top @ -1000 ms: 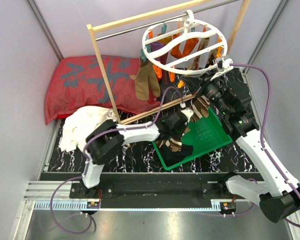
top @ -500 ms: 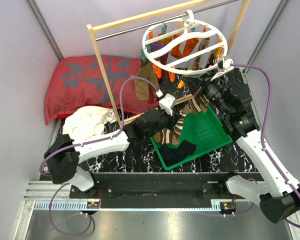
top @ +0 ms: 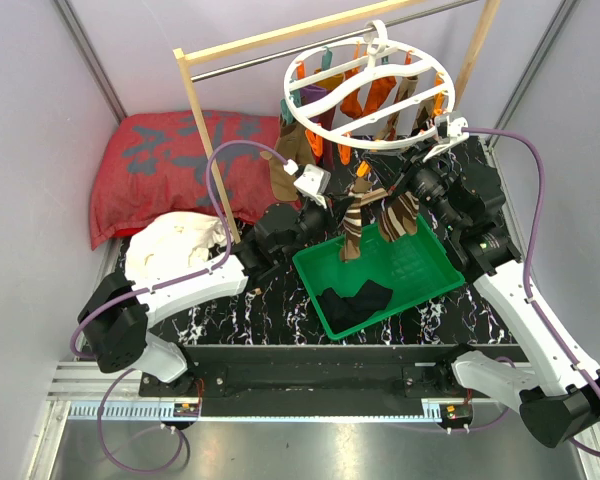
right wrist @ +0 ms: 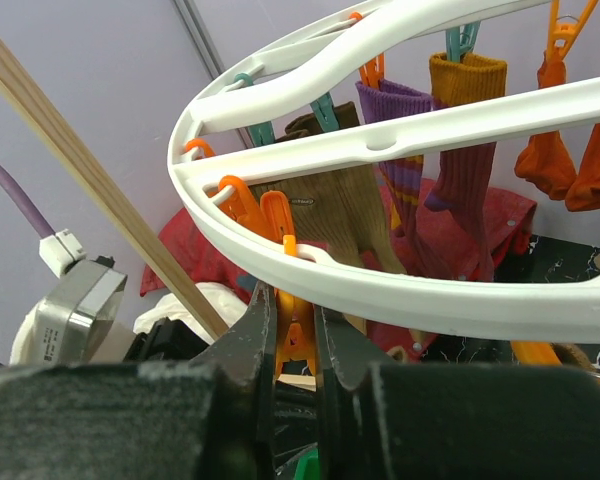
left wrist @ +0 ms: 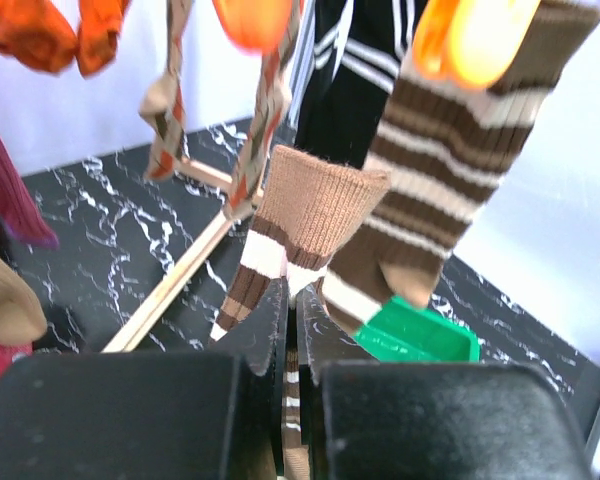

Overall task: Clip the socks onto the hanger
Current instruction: Pick up the sock from the bin, then clamp the sock onto the hanger.

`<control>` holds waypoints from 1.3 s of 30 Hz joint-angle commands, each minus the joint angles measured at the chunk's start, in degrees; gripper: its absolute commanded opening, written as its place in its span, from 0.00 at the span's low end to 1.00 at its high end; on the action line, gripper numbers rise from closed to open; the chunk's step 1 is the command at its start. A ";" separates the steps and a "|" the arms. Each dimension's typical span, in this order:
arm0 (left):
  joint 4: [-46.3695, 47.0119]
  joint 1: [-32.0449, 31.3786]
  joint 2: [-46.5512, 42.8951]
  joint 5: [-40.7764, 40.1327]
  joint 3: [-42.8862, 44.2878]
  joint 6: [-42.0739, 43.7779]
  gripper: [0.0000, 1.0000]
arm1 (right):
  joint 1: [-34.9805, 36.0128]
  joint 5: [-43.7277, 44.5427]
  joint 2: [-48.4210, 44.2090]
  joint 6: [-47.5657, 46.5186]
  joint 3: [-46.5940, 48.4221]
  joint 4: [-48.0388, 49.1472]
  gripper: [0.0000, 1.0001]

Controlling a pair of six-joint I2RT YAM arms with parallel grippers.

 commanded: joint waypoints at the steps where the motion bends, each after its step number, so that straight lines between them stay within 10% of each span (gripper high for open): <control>1: 6.23 1.00 -3.06 0.90 1.31 0.99 0.00 | 0.32 0.65 -0.97 -1.26 1.70 0.25 0.09; 39: 10.45 1.88 -7.72 6.79 -2.73 -0.68 0.00 | 0.40 1.44 -0.53 -0.20 2.05 0.69 0.09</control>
